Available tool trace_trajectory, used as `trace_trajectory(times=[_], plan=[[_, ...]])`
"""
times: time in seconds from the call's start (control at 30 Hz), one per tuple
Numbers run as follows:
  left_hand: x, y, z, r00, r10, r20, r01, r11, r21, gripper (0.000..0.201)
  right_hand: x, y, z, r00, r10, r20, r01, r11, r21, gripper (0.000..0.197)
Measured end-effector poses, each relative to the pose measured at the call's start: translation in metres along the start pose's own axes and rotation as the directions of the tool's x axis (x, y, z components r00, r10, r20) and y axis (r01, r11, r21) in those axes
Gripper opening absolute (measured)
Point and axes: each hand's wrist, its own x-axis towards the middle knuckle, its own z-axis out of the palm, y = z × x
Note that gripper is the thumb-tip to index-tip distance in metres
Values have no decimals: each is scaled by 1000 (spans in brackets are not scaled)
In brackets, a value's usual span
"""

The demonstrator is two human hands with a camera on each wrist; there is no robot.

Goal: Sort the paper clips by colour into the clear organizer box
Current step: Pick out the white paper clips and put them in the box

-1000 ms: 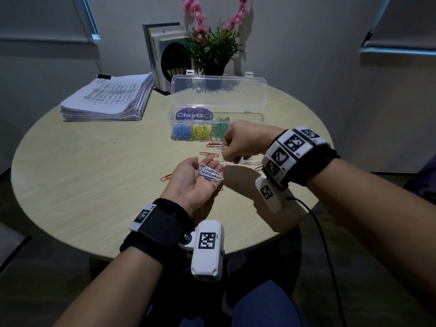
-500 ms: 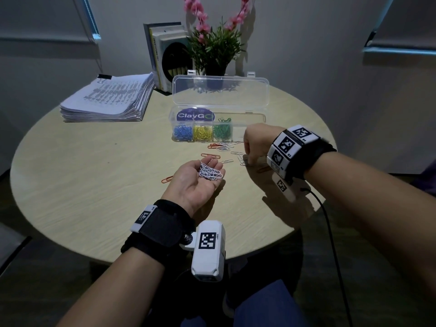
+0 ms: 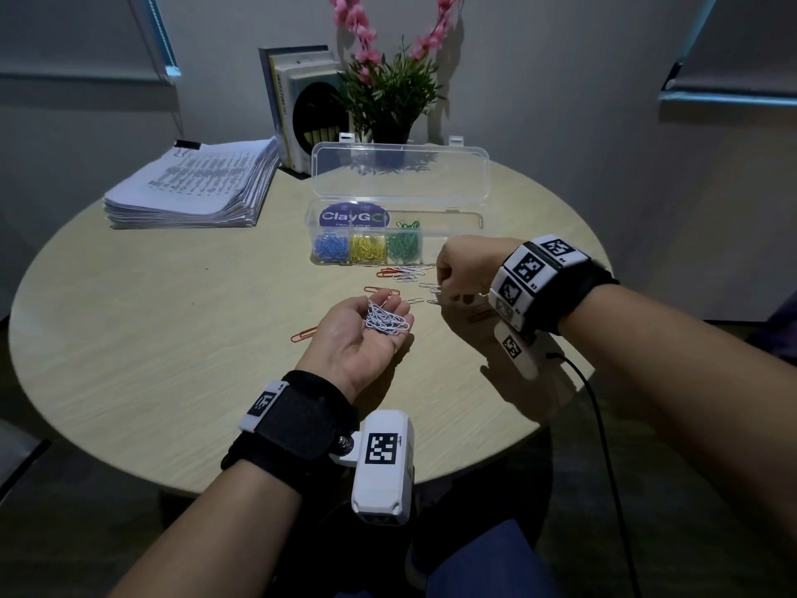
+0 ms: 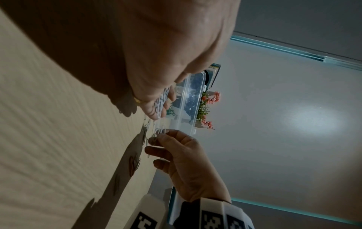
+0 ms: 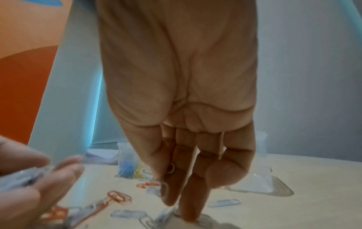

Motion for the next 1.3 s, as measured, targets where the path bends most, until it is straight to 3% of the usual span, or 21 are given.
trace_trajectory(times=[0.17, 0.3, 0.47, 0.67, 1.0, 1.3], plan=[[-1, -2, 5, 1000, -5, 25, 5, 1000, -1, 32, -4, 2, -10, 999, -6, 37, -7, 940, 342, 15], [1, -5, 8, 1000, -10, 24, 10, 1000, 3, 36, -13, -8, -20, 996, -83, 19, 65, 885, 461, 11], [5, -7, 10, 999, -5, 51, 5, 1000, -8, 33, -18, -22, -24, 983, -183, 21, 158, 896, 415, 16], [4, -1, 6, 999, 39, 8, -38, 999, -3, 33, -11, -15, -16, 996, -66, -52, 76, 973, 220, 17], [5, 6, -5, 999, 43, -6, -44, 998, -39, 37, -4, -17, 15, 988, -112, 103, 119, 991, -63, 19], [3, 9, -6, 999, 49, -1, -49, 997, -60, 37, 14, -23, 17, 988, -144, -58, 147, 988, 55, 17]])
